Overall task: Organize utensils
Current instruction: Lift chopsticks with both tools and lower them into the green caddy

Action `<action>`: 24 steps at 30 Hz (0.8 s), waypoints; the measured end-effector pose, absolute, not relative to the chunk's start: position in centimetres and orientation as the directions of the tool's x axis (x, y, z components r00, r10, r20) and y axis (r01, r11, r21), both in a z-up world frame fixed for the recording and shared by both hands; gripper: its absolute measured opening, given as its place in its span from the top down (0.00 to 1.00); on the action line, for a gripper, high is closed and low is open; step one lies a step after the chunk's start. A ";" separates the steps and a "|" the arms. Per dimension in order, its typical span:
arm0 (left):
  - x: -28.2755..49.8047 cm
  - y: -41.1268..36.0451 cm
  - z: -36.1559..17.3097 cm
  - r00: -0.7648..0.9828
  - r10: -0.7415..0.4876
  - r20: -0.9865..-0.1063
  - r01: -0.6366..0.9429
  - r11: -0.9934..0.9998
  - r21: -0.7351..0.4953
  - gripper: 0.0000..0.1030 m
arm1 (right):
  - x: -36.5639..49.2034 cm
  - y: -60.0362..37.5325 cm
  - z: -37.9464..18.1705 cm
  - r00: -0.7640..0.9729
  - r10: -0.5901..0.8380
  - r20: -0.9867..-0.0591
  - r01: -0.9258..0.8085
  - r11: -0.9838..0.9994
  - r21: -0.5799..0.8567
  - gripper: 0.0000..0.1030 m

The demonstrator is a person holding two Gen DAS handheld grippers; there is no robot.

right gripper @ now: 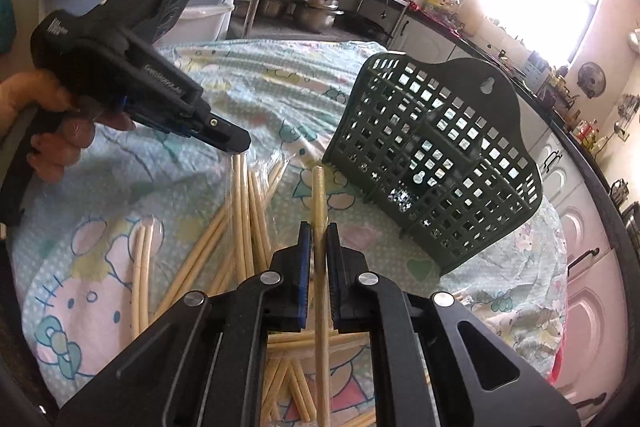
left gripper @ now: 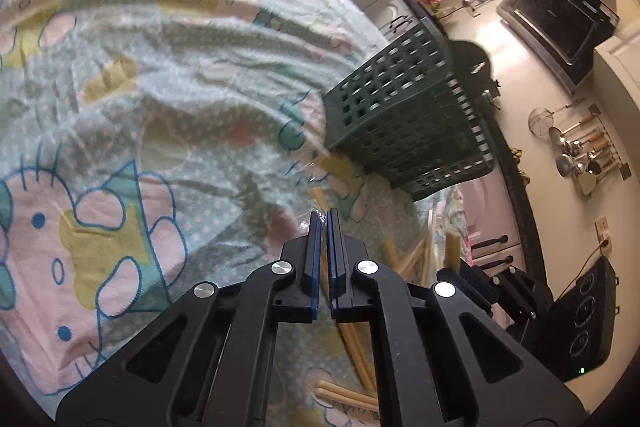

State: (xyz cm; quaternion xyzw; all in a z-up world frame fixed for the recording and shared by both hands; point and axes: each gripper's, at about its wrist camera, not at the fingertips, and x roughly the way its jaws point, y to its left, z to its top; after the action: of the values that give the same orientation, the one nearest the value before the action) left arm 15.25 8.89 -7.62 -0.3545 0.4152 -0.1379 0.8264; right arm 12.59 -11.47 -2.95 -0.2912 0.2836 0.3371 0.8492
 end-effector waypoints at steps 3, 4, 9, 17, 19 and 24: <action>14.9 8.7 -5.5 0.642 -0.505 -0.577 -0.019 0.741 -0.671 0.99 | 12.7 -11.8 -2.1 0.611 0.427 -0.667 -0.736 0.618 -0.279 0.92; 14.8 8.5 -4.8 0.650 -0.501 -0.572 -0.003 0.751 -0.660 0.99 | 12.8 -12.0 -1.7 0.610 0.435 -0.662 -0.734 0.625 -0.266 0.92; 14.5 7.1 -1.2 0.690 -0.475 -0.547 0.075 0.798 -0.598 1.00 | 13.1 -12.8 0.1 0.612 0.469 -0.637 -0.723 0.659 -0.208 0.93; 14.2 5.6 3.9 0.737 -0.450 -0.504 0.161 0.841 -0.516 1.00 | 13.5 -14.4 3.5 0.630 0.525 -0.572 -0.703 0.699 -0.133 0.93; 14.2 5.3 5.0 0.746 -0.452 -0.489 0.181 0.845 -0.504 1.00 | 13.6 -14.8 4.3 0.638 0.535 -0.554 -0.697 0.706 -0.122 0.93; 14.1 4.0 7.2 0.753 -0.467 -0.464 0.234 0.849 -0.474 1.00 | 14.1 -16.1 6.4 0.665 0.558 -0.497 -0.675 0.733 -0.081 0.93</action>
State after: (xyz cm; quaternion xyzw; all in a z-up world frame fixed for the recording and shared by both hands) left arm 14.13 4.03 7.18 -0.1972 0.2945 -0.1914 0.9153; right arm 14.09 -16.13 6.41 -0.1300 0.2258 0.3414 0.9031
